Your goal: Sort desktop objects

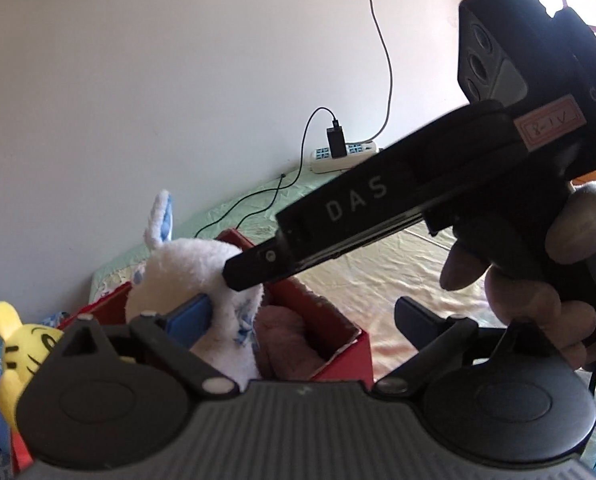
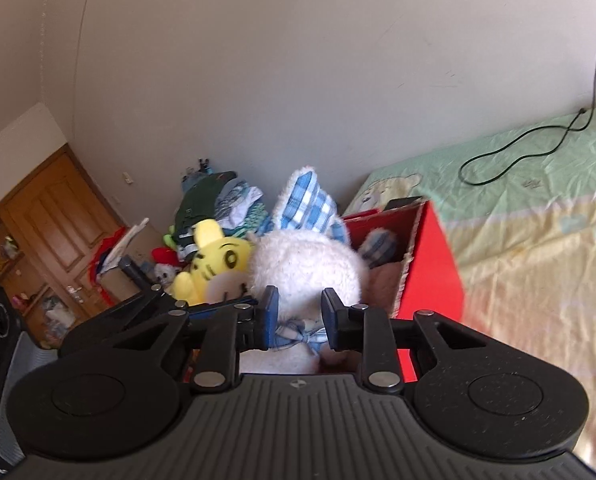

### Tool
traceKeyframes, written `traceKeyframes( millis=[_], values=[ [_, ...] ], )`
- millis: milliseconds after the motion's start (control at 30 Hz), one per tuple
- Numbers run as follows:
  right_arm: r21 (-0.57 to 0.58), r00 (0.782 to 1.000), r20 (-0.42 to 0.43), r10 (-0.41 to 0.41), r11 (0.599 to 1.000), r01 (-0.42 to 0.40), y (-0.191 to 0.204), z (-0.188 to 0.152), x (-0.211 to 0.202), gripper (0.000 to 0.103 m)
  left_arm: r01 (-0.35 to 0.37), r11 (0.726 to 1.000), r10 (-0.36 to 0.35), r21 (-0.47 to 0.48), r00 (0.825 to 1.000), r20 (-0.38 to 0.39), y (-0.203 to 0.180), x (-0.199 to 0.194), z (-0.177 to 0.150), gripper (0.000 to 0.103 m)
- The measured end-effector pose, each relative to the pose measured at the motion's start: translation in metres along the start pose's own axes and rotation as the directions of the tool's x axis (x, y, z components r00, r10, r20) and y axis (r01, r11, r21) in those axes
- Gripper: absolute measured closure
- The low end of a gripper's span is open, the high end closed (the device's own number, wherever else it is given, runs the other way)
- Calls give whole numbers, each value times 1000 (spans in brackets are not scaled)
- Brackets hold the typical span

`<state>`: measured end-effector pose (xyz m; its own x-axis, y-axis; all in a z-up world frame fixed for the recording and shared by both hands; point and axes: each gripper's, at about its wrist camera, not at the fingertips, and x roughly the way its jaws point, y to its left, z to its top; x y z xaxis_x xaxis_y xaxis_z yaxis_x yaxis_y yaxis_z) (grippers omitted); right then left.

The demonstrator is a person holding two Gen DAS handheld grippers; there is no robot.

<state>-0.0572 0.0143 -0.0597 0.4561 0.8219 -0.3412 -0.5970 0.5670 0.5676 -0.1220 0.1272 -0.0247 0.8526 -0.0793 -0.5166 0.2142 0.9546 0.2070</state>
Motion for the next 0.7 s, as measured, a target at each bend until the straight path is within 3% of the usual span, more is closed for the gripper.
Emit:
traceKeyframes(
  millis=[200, 433, 567, 700],
  values=[
    [35, 999, 47, -21, 999, 19, -7, 8, 0, 72, 105, 994, -106, -35, 994, -12, 5, -15, 2, 7],
    [40, 1000, 8, 21, 999, -22, -7, 13, 14, 71, 32, 996, -36, -83, 998, -43, 24, -15, -5, 7],
    [14, 998, -20, 53, 998, -53, 1, 15, 15, 71, 49, 986, -63, -157, 994, -86, 34, -6, -11, 3],
    [-6, 999, -31, 42, 999, -42, 6, 15, 17, 66, 83, 983, -97, -164, 992, -81, 32, 0, -10, 2]
  ],
)
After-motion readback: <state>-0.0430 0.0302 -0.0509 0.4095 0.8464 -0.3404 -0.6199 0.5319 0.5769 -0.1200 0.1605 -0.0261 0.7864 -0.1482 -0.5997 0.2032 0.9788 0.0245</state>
